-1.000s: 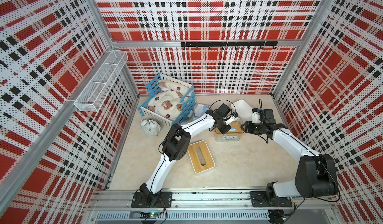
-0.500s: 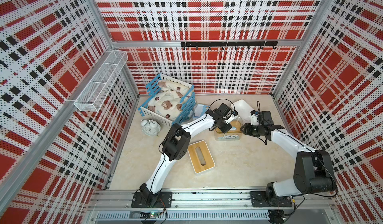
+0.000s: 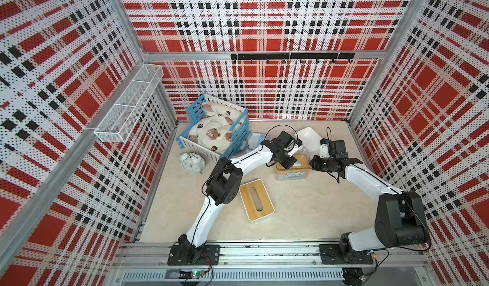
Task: Put the tissue paper into the tissue box
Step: Pull the paper towel from the tissue box.
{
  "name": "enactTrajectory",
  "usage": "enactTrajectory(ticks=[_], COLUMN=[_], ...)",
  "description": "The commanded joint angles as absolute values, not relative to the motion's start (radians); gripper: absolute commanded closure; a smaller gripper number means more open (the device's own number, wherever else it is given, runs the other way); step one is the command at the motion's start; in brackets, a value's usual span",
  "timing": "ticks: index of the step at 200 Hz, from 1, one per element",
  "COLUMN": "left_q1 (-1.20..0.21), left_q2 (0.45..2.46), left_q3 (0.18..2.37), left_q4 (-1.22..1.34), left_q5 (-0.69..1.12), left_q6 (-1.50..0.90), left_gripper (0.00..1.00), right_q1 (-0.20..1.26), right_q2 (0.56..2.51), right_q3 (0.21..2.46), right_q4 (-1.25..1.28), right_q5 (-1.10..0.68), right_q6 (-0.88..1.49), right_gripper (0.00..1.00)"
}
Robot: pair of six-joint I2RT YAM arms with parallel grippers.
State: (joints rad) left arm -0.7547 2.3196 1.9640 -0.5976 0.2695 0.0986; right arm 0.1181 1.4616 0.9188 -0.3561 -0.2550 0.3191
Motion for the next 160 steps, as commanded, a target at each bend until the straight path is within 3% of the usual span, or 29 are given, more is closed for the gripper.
enactTrajectory(ticks=[1,25,160], left_q1=[-0.723,-0.718,-0.681], left_q2=[2.283,2.284,2.229], left_q3=[1.955,1.956,1.882], left_q4=[-0.531,-0.527,-0.461], left_q5=[0.263,0.258,0.205], left_q6=[0.053,0.032,-0.025], left_gripper=[1.0,1.0,1.0], right_q1=[0.136,0.148,0.176], right_q2=[1.482,1.482,1.489], right_q3=[0.928,0.935,0.958], right_q4=[-0.44,-0.453,-0.486], right_q5=[-0.233,-0.211,-0.16], right_q6=[0.289,0.284,0.28], right_gripper=[0.96,1.0,1.0])
